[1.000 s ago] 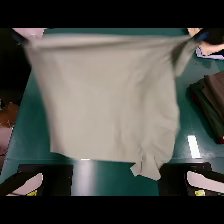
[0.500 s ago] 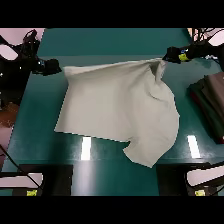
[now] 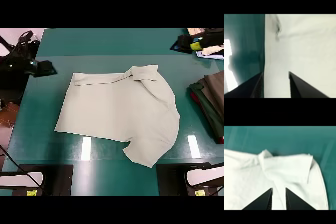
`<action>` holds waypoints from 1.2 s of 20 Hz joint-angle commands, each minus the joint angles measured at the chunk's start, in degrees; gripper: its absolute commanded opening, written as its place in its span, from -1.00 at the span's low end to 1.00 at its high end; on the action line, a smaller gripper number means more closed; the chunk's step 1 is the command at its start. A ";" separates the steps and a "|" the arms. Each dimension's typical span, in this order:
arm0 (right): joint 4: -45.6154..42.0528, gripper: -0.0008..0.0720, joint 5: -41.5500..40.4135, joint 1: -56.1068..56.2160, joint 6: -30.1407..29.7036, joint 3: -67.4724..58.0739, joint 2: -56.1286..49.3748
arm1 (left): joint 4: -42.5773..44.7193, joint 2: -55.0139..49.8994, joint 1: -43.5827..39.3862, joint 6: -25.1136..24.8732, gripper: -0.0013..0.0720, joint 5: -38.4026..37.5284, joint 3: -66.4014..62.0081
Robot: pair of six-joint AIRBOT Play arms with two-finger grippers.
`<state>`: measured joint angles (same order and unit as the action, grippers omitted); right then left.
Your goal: Fold the shirts.
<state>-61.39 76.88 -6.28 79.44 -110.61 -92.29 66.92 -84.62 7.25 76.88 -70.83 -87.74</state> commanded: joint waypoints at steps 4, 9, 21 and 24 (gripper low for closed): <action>0.24 -0.45 8.66 -0.39 -1.09 14.97 13.64 | 0.26 8.17 5.14 -2.54 0.04 -10.40 16.46; 0.26 -0.45 5.99 -0.37 -1.09 28.87 24.59 | -0.17 15.91 10.91 -5.07 0.04 -4.63 37.62; 0.31 -0.45 -1.92 -0.37 -1.05 42.14 39.17 | -8.22 15.45 13.97 -11.37 0.04 4.13 50.47; 0.28 -0.45 -0.96 -0.39 -1.05 42.16 39.15 | -10.36 15.52 13.97 -11.34 -0.28 3.17 50.77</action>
<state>-61.08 75.50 -6.70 78.35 -68.84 -53.78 58.00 -69.12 21.17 65.82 -67.57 -37.85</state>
